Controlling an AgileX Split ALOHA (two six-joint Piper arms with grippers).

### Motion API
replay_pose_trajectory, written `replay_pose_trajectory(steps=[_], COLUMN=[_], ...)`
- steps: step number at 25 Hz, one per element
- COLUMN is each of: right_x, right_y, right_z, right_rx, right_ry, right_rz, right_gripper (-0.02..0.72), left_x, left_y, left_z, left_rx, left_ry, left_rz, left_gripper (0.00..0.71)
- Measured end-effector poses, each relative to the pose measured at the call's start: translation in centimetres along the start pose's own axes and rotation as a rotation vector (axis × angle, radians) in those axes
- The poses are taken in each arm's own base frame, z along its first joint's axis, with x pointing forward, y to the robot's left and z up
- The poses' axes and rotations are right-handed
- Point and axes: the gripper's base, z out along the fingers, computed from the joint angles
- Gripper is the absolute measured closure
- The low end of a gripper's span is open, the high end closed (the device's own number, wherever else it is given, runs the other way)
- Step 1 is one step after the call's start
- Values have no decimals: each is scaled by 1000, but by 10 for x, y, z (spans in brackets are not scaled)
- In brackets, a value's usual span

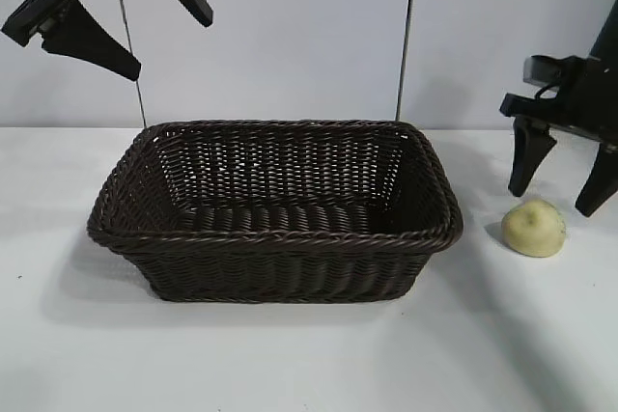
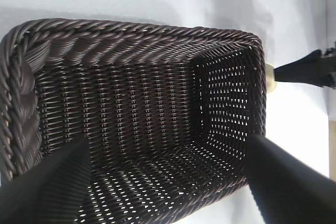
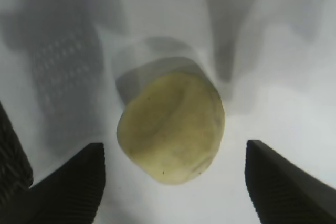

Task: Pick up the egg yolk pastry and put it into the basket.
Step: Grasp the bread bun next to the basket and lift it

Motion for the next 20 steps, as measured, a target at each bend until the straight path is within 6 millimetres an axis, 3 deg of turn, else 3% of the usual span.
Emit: replay_pose_trajectory(steps=[7,13,16,20], right_x=[-5,-6,-6,-4], right_y=[-4,-4,-3,0], right_z=[20,21,21,11], right_rx=[-5,-9,-13,-25], right_ry=[11,2,5,-10], right_rz=[14,16,17,9], right_gripper=[192,536,590,603], left_x=[0,0,0,0], left_y=[0,0,0,0], left_z=[0,0,0,0], left_rx=[0,1,1,1], left_ry=[0,0,0,0], left_rz=[0,-1,-1,-1], left_gripper=[125,125,125,125])
